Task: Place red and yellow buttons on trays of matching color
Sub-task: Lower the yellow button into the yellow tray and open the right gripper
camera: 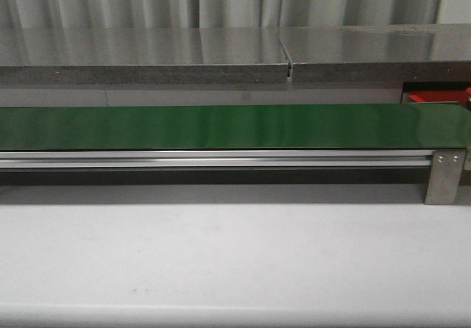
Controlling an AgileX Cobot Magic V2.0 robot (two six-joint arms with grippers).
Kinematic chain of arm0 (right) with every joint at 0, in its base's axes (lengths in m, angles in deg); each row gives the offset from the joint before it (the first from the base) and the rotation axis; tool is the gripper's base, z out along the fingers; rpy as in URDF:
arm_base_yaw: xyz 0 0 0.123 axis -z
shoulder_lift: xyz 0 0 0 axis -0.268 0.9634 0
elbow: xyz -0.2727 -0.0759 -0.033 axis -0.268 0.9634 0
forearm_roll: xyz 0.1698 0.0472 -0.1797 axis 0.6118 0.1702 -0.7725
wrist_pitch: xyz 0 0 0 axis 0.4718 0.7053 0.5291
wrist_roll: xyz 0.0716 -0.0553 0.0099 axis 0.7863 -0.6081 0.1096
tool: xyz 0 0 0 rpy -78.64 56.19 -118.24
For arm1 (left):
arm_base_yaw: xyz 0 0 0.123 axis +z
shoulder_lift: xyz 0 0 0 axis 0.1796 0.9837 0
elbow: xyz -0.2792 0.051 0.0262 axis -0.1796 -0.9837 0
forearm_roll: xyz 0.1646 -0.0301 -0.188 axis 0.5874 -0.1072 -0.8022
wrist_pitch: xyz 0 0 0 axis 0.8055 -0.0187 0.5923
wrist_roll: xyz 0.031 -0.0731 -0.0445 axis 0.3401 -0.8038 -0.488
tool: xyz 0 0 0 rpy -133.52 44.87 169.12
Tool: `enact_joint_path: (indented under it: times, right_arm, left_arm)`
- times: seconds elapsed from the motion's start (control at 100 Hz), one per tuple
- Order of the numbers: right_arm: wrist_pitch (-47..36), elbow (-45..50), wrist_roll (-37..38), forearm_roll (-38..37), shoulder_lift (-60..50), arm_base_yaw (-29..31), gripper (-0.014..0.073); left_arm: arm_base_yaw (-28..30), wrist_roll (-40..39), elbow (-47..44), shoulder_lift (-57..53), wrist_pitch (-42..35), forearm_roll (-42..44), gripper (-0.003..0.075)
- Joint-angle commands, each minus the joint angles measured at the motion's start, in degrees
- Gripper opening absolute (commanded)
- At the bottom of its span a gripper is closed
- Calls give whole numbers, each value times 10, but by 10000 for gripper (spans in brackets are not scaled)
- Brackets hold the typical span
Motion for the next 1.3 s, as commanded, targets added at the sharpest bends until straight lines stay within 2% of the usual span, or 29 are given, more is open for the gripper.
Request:
enact_joint_path:
  times: [0.0, 0.14, 0.43, 1.07, 1.16, 1.29]
  right_arm:
    - [-54, 5, 0, 42, -23, 19, -74]
    - [-117, 42, 0, 83, -22, 33, -74]
    - [-219, 85, 0, 120, 7, 34, -74]
    - [-197, 74, 0, 147, 117, 33, -69]
    - [-197, 74, 0, 147, 120, 33, -1]
    - [-198, 74, 0, 147, 120, 33, 240]
  left_arm:
    - [-4, -1, 15, 3, -39, -16, -20]
    - [-4, -1, 15, 3, -39, -16, -20]
    - [-4, -1, 15, 3, -39, -16, -20]
    - [-4, -1, 15, 3, -39, -16, -20]
    - [-4, -1, 15, 3, -39, -16, -20]
    - [-4, -1, 15, 3, -39, -16, -20]
